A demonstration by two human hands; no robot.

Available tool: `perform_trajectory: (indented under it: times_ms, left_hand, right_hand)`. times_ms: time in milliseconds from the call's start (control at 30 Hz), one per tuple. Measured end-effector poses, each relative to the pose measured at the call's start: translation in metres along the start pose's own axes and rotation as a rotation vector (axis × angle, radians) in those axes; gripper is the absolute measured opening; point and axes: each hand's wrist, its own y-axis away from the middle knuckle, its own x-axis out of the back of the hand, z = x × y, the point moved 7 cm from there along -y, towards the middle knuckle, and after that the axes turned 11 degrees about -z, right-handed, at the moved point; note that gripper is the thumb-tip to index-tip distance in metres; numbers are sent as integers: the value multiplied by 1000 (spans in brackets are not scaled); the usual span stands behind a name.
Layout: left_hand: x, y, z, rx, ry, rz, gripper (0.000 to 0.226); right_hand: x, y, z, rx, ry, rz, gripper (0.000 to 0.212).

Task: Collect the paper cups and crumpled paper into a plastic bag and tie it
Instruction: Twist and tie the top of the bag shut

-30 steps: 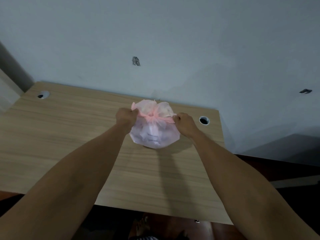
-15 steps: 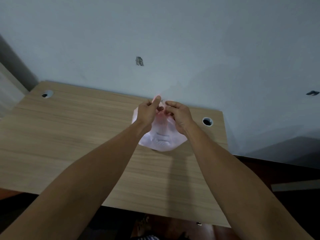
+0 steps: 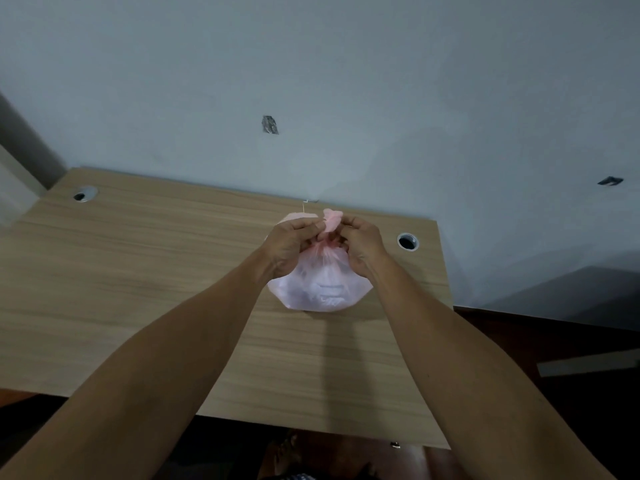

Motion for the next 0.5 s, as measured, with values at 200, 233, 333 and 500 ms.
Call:
perform_trajectory:
  times_ms: [200,233,333,500]
  left_hand:
    - [7,4,-6,69,126,51,48]
    - [8,5,-6,80,145,45,44]
    - [5,6,-2,51,91,-66,26]
    - [13,9,-6,56,64,13,42]
  right_hand:
    - [-3,4,-1,3,-32,-56,42]
    - [-6,4,-2,5,-29,-84,42]
    - [-15,7,-3,12,20,-157,42]
    - [-19,10,1,0,3,-236,36]
